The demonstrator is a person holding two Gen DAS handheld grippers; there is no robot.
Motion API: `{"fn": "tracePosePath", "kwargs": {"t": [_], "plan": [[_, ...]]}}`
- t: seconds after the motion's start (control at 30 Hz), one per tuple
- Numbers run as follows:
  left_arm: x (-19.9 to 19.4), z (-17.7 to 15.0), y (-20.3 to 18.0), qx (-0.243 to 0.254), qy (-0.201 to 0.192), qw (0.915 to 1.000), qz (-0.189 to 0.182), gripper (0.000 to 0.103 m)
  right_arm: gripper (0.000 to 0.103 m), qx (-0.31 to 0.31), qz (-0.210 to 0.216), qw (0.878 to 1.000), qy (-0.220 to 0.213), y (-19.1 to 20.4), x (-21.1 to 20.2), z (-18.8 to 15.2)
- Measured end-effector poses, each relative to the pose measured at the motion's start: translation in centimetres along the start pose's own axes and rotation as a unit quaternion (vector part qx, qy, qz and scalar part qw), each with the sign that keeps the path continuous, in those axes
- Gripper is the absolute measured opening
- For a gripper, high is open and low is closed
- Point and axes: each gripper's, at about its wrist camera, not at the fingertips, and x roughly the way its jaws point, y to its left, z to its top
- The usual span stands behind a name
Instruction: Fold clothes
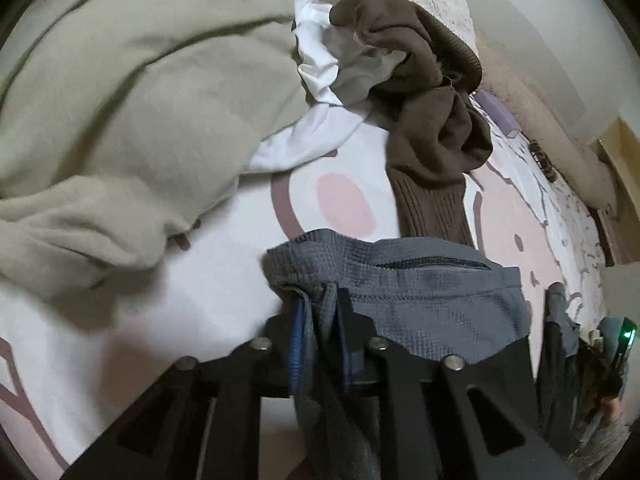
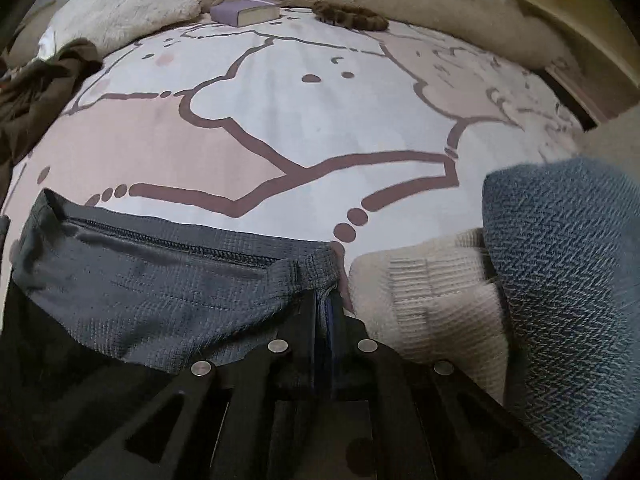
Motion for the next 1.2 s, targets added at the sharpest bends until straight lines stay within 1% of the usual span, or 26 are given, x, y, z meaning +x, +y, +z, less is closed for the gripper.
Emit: {"fn": "tracePosePath", "kwargs": {"t": [0.03,0.07,0.1,0.13,0.17,0.27,0.3,0.37,0.47,0.5,0.57,0.6,0.63,0.67,0.7,0.73,0.77,0.8,0.87,0.9,0.93,0.97,1.03,1.1,1.17,1.2], "plan": [[-0.8,-0.1,0.1,-0.006,-0.005,0.9999,-0.007,0.037,0.007,0.011,0.014,1.000,0.002,-0.3,-0.4,0.1],[-1.5,-0.2,0.1,-0.011,-0.011,0.9998,-0.015,0.044,0.024,0.029,0.032,0.999,0.002,-0.9,-1.1,0.2],[-2.4,-0.5,0.2,-0.014,-0.017,0.9995,-0.024,0.052,0.036,0.041,0.051,0.998,-0.004,-1.3,-2.1,0.2],[-3.7,-1.0,0.4,-0.014,-0.022,0.9991,-0.032,0.052,0.059,0.048,0.074,0.996,-0.015,-1.6,-3.5,0.1],[-4.7,-1.6,0.6,-0.013,-0.022,0.9990,-0.037,0.052,0.068,0.056,0.096,0.993,-0.026,-1.9,-4.9,0.1],[-7.6,-4.7,1.2,-0.004,-0.005,0.9992,-0.038,0.052,0.070,0.047,0.117,0.989,-0.080,-1.3,-9.9,-0.5],[-8.4,-6.1,1.3,0.002,0.006,0.9993,-0.038,0.052,0.070,0.043,0.136,0.986,-0.090,-1.2,-11.6,-1.4],[-9.4,-9.2,1.5,0.013,0.034,0.9987,-0.034,0.052,0.070,0.036,0.174,0.979,-0.096,-1.0,-14.6,-3.6],[-9.6,-14.6,1.5,0.027,0.088,0.9953,-0.031,0.052,0.069,0.036,0.187,0.977,-0.092,-1.1,-17.2,-8.5],[-9.8,-16.2,1.3,0.033,0.094,0.9946,-0.029,0.052,0.069,0.042,0.191,0.977,-0.080,-1.2,-17.5,-10.4],[-10.8,-18.9,0.4,0.053,0.082,0.9950,-0.021,0.052,0.069,0.056,0.199,0.977,-0.053,-1.4,-17.7,-14.3],[-11.2,-19.9,-0.1,0.056,0.083,0.9945,-0.027,0.052,0.068,0.065,0.202,0.977,-0.035,-1.6,-17.3,-16.3],[-11.4,-20.8,-0.5,0.053,0.094,0.9931,-0.046,0.052,0.063,0.075,0.204,0.976,-0.016,-1.7,-16.9,-18.3],[-11.5,-21.5,-1.0,0.056,0.105,0.9912,-0.059,0.052,0.062,0.085,0.207,0.975,0.003,-1.8,-16.4,-20.2],[-11.6,-22.3,-1.6,0.067,0.110,0.9898,-0.061,0.050,0.061,0.095,0.210,0.973,0.022,-1.8,-15.7,-21.9],[-11.7,-23.0,-2.2,0.078,0.115,0.9883,-0.063,0.030,0.061,0.106,0.215,0.970,0.039,-1.8,-15.1,-23.6],[-11.8,-23.7,-2.8,0.089,0.121,0.9866,-0.064,0.015,0.058,0.118,0.219,0.967,0.053,-1.6,-14.5,-25.0],[-12.0,-24.4,-3.1,0.093,0.122,0.9861,-0.064,0.005,0.056,0.124,0.221,0.966,0.055,-1.4,-14.2,-25.9],[-13.0,-25.0,-2.6,0.073,0.101,0.9905,-0.058,0.005,0.051,0.121,0.218,0.968,0.033,-0.8,-15.0,-27.3],[-13.7,-25.2,-2.0,0.056,0.089,0.9928,-0.057,0.005,0.048,0.120,0.221,0.967,0.033,-0.4,-15.1,-27.5],[-14.6,-25.4,-1.2,0.035,0.079,0.9944,-0.062,0.005,0.035,0.118,0.229,0.966,0.035,0.0,-15.2,-27.7],[-15.3,-25.6,-0.4,0.018,0.072,0.9951,-0.066,0.005,0.019,0.116,0.241,0.963,0.041,0.4,-15.2,-27.8],[-16.4,-26.3,0.6,0.001,0.065,0.9958,-0.065,0.005,0.004,0.098,0.250,0.962,0.045,1.6,-15.2,-27.9],[-17.1,-27.0,1.7,-0.016,0.062,0.9958,-0.066,0.005,0.003,0.085,0.241,0.966,0.036,1.6,-15.5,-28.1],[-17.2,-27.6,2.7,-0.052,0.067,0.9938,-0.072,0.008,0.002,0.104,0.224,0.969,0.028,0.3,-15.5,-28.8],[-17.1,-27.8,3.3,-0.067,0.072,0.9924,-0.073,0.017,0.002,0.123,0.226,0.966,0.029,-0.8,-15.2,-29.4]]}}
